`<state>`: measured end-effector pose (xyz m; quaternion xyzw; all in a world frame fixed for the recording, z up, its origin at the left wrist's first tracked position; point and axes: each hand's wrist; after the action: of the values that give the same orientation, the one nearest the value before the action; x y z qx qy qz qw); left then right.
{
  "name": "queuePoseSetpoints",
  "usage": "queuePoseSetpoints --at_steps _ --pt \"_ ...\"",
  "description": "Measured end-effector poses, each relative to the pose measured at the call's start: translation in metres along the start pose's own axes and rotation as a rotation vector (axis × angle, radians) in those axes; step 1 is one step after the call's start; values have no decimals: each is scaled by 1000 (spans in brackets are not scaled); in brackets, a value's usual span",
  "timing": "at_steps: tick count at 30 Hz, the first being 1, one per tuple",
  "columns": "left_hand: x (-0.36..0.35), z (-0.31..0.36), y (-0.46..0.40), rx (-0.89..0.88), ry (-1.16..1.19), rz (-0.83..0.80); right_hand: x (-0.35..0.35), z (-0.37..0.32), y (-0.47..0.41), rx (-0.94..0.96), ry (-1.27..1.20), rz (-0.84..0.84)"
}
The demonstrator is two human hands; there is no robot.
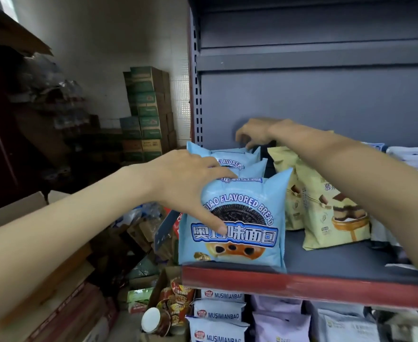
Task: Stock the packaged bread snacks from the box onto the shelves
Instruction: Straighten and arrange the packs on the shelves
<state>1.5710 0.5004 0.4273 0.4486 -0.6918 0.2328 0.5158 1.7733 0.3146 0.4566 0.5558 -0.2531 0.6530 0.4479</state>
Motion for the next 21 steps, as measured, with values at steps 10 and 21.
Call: queuePoseSetpoints --at_steps 10,21 --pt "-8 0 0 -3 -30 69 13 -6 2 90 144 144" --pt "-6 5 1 -32 -33 104 3 4 36 184 -58 216"
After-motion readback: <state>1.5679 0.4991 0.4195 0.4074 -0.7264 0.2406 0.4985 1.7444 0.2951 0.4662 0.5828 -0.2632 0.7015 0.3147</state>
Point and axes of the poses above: each hand's wrist, its own y-axis away from the middle knuckle, its own x-axis out of the back of the hand, z = x × y, and after that the axes turned 14 degrees about -z, right-handed
